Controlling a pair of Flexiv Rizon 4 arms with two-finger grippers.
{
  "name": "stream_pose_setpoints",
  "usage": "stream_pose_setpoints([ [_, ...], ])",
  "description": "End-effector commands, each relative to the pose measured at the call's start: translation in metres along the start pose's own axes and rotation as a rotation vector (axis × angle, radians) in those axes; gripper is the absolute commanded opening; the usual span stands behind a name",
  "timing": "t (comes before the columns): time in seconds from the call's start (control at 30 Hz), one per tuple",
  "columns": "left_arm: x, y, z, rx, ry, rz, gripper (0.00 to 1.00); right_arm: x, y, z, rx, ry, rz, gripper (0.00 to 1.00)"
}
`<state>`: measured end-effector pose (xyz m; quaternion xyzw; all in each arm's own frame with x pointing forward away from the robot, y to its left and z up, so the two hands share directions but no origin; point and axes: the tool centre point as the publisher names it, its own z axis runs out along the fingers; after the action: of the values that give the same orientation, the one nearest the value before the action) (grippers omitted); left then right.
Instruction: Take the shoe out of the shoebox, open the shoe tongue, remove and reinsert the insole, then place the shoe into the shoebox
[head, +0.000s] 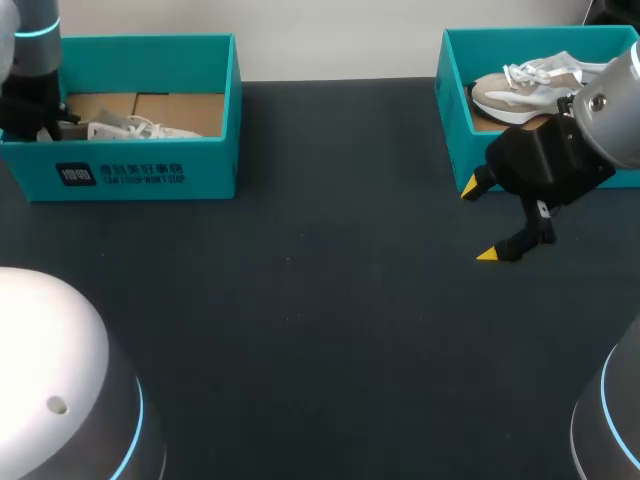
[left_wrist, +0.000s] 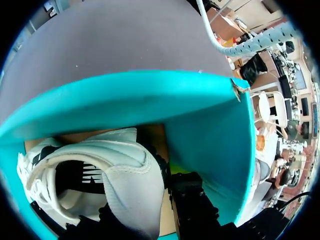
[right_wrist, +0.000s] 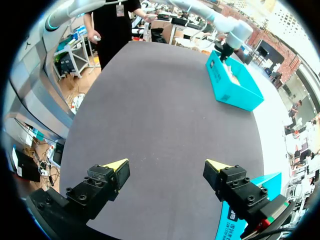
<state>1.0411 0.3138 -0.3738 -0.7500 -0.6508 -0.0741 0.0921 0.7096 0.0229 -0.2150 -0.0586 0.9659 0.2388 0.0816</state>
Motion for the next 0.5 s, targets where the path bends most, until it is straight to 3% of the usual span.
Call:
stream_pose_setpoints([
  [0.03, -0.0023, 0.0026, 0.0046, 0.002, -0.005, 0.003, 0.2, 0.0002, 0.0, 0.0016, 0.002, -0.001, 0.0, 1.0],
  [0.1, -0.0022, 0.0024, 0.0047, 0.004, -0.003, 0.001, 0.35, 0.0002, 0.0, 0.0016, 0.002, -0.001, 0.0, 1.0],
  [0.4, -0.0017, 0.0009, 0.0023, 0.003, -0.008, 0.005, 0.47, 0.0002, 0.0, 0.0016, 0.002, -0.001, 0.0, 1.0],
  [0.5, -0.0016, 0.0006, -0.0023, -0.002, -0.02, 0.007, 0.47, 0.0002, 0.0, 0.0016, 0.002, -0.001, 0.0, 1.0],
])
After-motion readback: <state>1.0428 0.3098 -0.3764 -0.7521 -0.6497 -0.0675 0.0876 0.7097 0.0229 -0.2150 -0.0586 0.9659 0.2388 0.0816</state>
